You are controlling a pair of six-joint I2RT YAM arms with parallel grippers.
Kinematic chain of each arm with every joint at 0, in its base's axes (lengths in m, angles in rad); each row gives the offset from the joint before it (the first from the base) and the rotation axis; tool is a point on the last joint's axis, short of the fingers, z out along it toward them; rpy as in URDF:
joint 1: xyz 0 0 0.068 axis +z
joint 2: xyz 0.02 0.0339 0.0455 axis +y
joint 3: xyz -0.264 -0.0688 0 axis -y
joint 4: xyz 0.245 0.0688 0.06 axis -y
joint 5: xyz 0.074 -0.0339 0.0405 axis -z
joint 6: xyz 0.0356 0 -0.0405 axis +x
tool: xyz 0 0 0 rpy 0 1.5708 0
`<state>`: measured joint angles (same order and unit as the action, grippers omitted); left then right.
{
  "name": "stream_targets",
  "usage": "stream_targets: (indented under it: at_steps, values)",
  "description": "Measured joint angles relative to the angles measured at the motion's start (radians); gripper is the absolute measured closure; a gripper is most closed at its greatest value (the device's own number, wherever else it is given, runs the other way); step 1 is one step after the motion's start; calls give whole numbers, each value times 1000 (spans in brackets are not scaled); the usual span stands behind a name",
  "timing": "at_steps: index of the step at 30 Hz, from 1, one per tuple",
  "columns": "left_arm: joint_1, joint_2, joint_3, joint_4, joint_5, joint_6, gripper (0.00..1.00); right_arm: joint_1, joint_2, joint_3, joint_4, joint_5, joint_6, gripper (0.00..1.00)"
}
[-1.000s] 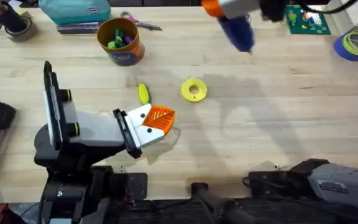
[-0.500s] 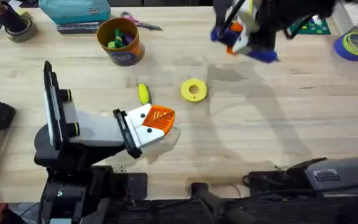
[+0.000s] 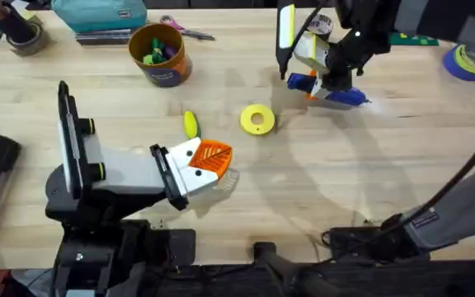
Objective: Pick up the gripper from the table and insert it into the empty holder that is missing its gripper. Then pick up a screw, insert it into the mounting hole, and use the screwdriver to tighten it. Finally, clean up the table by picking up the vegetable and placing it into the bucket.
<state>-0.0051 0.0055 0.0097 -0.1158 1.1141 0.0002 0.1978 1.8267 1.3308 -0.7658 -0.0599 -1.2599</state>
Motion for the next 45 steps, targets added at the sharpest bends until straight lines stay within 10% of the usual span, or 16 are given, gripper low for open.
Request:
stream_targets:
  at_steps: [10,18,26,33,45]
  values:
    - [0,0,0,0,0,0,985,0,60,-2,-13,47,-32,975]
    - [0,0,0,0,0,0,985,0,60,-3,-11,63,-42,17]
    - [0,0,0,0,0,3,974,2,16,-3,-47,67,-30,6]
    - [0,0,0,0,0,7,38,15,-176,-3,-46,67,59,5]
    - [3,0,3,212,-134,-152,15,57,-587,-3,5,66,495,5]
